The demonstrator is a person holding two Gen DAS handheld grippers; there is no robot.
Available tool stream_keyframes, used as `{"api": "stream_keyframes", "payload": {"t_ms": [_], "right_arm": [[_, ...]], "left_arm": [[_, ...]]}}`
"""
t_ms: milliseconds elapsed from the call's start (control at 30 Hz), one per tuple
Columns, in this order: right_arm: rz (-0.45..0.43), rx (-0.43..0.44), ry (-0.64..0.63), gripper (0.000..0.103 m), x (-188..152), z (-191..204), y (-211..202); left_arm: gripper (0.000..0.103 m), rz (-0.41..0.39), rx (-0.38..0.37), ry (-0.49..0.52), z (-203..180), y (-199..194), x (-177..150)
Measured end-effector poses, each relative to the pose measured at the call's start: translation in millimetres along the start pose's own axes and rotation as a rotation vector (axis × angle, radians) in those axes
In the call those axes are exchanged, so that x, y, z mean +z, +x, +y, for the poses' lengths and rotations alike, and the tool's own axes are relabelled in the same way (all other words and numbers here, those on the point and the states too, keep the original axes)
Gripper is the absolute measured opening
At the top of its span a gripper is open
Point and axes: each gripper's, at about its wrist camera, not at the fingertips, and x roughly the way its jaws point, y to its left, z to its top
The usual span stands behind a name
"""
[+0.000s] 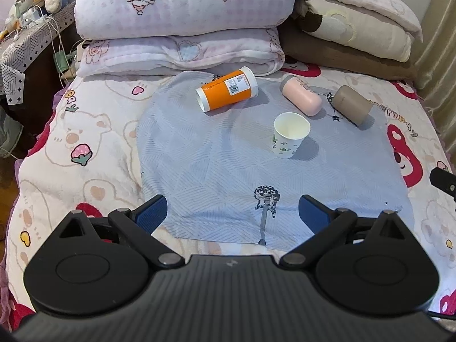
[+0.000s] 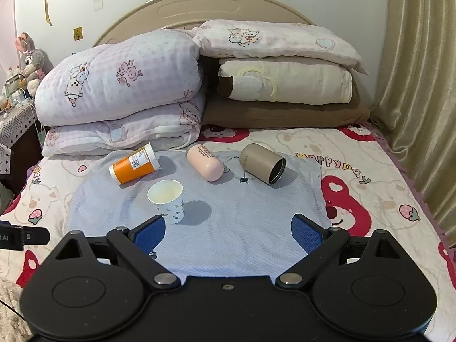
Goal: Flip cup upright
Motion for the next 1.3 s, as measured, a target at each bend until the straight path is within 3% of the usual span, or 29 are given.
{"api": "stream_keyframes", "payload": {"t_ms": [1300], "right_arm": [[0.001,-0.044,-0.004,0.097,-3.7,-1.7,5.4]], "left_arm": [[0.100,0.012,0.020,0.033,-8.9,2.3,-1.1]]}}
